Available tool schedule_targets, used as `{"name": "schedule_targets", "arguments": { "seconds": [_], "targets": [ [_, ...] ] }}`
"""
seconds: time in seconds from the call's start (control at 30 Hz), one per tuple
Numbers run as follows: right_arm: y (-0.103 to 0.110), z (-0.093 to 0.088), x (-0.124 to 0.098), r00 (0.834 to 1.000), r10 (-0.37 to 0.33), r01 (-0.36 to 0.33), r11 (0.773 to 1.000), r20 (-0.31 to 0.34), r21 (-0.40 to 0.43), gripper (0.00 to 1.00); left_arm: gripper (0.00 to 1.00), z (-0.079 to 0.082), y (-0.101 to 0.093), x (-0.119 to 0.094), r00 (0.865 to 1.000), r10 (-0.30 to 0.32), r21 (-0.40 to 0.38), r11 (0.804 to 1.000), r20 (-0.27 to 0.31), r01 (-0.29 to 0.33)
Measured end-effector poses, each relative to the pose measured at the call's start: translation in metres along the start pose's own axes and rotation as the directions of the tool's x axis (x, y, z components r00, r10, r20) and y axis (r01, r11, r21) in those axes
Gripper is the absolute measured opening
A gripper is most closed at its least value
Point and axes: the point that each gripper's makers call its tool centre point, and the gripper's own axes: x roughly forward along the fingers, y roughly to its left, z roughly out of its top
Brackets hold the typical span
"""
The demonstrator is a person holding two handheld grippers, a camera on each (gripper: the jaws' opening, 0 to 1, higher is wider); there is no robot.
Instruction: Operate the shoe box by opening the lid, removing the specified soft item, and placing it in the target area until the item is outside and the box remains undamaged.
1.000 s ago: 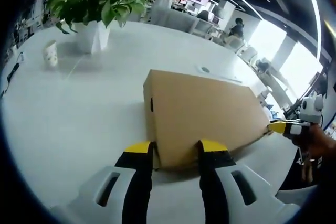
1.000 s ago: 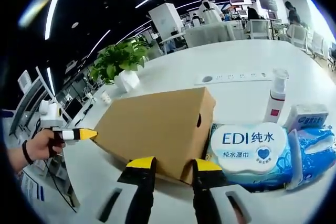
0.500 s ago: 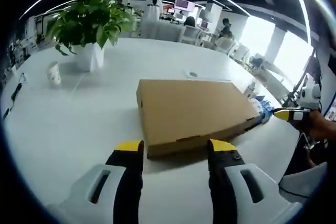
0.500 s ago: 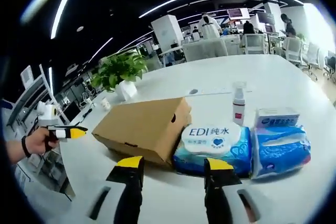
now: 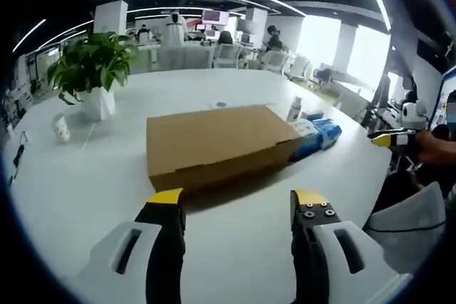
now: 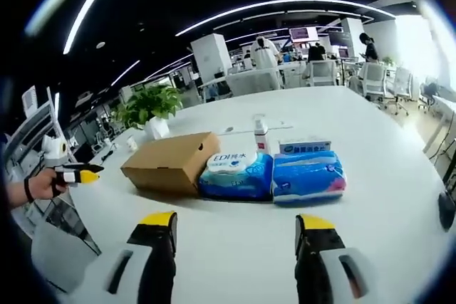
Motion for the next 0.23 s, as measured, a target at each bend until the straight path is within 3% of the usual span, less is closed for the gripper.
{"name": "schedule_targets", "arguments": {
  "seconds": [0.23],
  "targets": [
    [-0.016,-0.002,-0.012,0.999,-0.009,0.009,1.0,0.032,-0.007,0.75,0.66,-0.008,-0.012,0.002,1.0,-0.005,-0.004,1.0,-0.016,0.005]
  ]
}}
